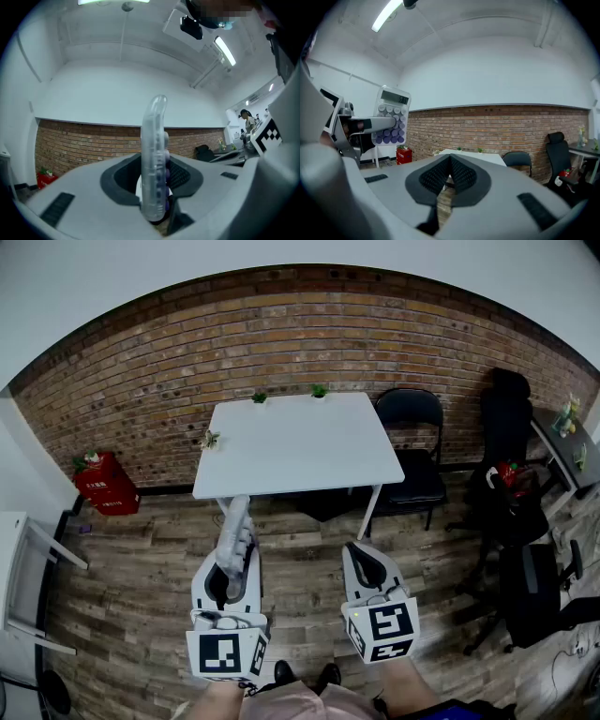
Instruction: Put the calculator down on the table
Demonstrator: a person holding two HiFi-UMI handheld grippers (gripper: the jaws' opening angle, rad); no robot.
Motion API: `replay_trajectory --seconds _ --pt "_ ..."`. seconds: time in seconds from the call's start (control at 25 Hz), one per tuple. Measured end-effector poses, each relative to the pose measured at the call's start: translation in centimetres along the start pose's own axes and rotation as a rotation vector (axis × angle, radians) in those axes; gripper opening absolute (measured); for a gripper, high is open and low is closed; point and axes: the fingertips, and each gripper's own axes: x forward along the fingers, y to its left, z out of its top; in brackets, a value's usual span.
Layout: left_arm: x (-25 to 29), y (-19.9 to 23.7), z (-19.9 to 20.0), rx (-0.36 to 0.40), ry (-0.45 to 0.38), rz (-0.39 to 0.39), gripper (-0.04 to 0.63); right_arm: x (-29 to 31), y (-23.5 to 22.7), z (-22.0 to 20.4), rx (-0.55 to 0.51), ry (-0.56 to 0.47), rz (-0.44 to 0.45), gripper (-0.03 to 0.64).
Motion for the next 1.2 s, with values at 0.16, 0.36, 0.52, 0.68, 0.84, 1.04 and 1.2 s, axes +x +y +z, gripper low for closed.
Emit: replay_trajectory --seconds 0.16,0.36,0.52,0.68,0.84,1.04,1.2 --pt "-0.2 -0.6 -0.3 0.0 0.001 0.001 0.137 -0.4 -0.3 -0.5 0.0 0.0 0.003 -0.002" --pt "-0.2 -1.3 -0.6 0.003 0.007 0.005 0.137 -0.6 -0.7 -0.8 0.005 -0.001 0.01 -0.002" --pt "-0.1 -2.2 -0.8 0.002 0.012 0.007 0.137 -1.0 -1.5 -1.1 0.008 0.003 0.014 -0.002" --pt "0.3 -3.3 -1.0 -0.003 0.019 0.014 0.137 -1.2 -2.7 -1.3 0.019 -0.002 0.028 0.0" --pt "0.7 -4.3 -1.3 -0.011 0.02 0.027 0.137 -1.2 -3.7 -1.6 0.029 -0.005 0.058 0.002" --pt "1.5 -5.3 -1.8 -0.015 0.024 0.035 0.137 -0.7 -4.7 -2.3 0.02 0.004 0.069 0.003" --pt "3.1 -4.7 -2.6 -0.031 0.033 0.037 0.137 0.9 -5.4 -2.4 0.013 0.017 0.059 0.005"
